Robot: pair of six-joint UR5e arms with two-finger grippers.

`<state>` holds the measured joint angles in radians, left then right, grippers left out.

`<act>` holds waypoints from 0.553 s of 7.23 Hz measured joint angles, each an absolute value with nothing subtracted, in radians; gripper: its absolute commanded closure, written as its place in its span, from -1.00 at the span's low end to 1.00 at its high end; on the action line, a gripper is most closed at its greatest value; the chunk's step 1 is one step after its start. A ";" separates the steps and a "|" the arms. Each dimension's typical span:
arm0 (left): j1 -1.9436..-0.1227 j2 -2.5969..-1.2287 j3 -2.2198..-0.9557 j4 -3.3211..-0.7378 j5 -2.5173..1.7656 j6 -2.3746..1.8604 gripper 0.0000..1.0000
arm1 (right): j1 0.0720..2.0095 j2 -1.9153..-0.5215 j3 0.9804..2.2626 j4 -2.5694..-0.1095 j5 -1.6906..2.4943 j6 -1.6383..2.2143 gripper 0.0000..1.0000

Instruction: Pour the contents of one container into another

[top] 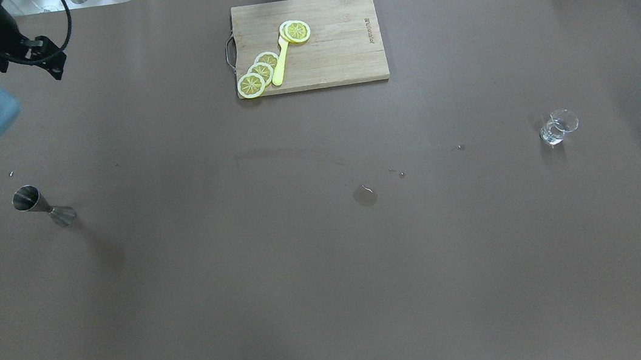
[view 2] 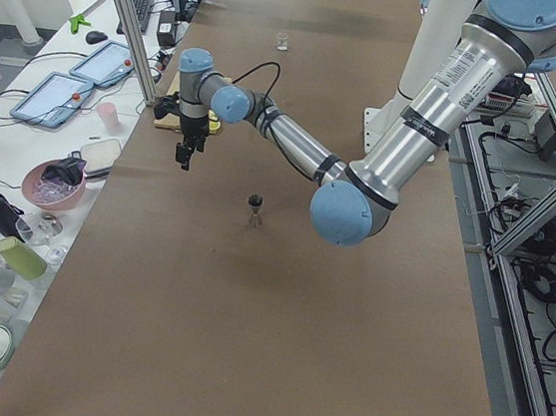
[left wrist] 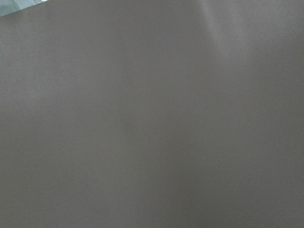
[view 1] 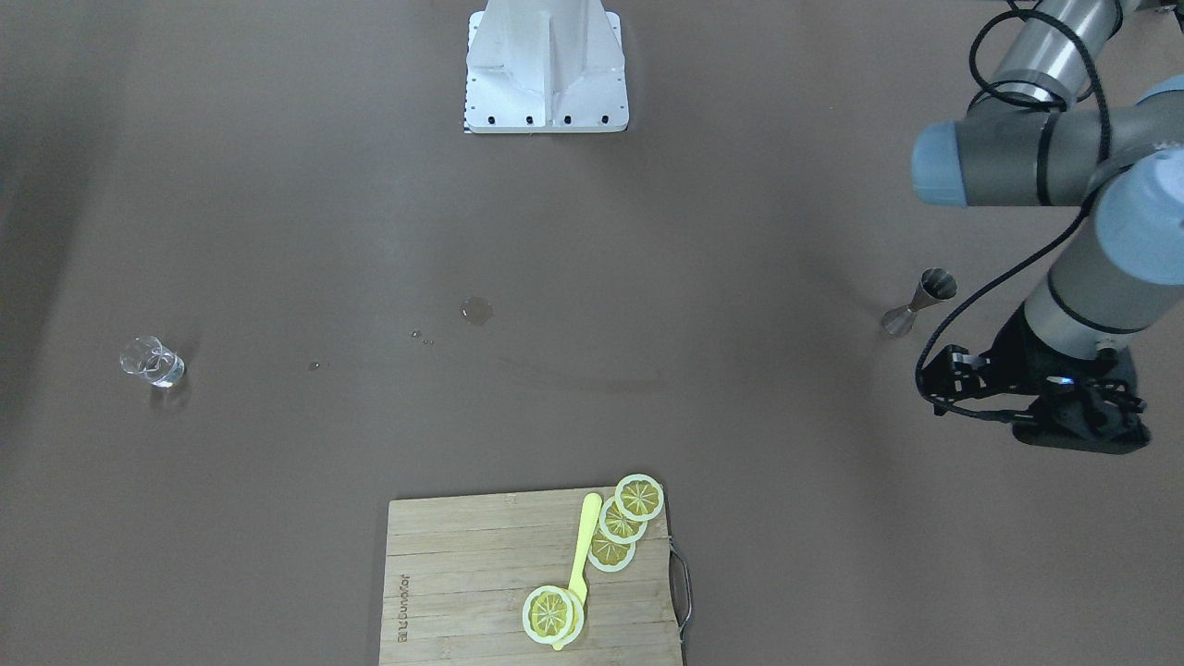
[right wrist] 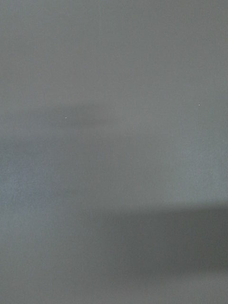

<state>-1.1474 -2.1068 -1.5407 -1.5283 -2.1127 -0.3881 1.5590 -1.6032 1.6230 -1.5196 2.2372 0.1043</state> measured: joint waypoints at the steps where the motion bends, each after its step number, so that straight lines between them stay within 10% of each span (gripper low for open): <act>1: -1.212 -2.066 -1.546 -1.531 -2.178 -0.305 -0.96 | 1.559 -1.605 1.636 -1.520 2.238 0.104 -1.00; 4: -1.374 -1.872 -1.591 -1.539 -2.290 -0.057 -0.96 | 1.559 -1.606 1.655 -1.520 2.241 0.104 -1.00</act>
<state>-1.3741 -1.8723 -1.5914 -1.5391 -2.2897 -0.0568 1.5585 -1.6056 1.6548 -1.5199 2.2415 0.1043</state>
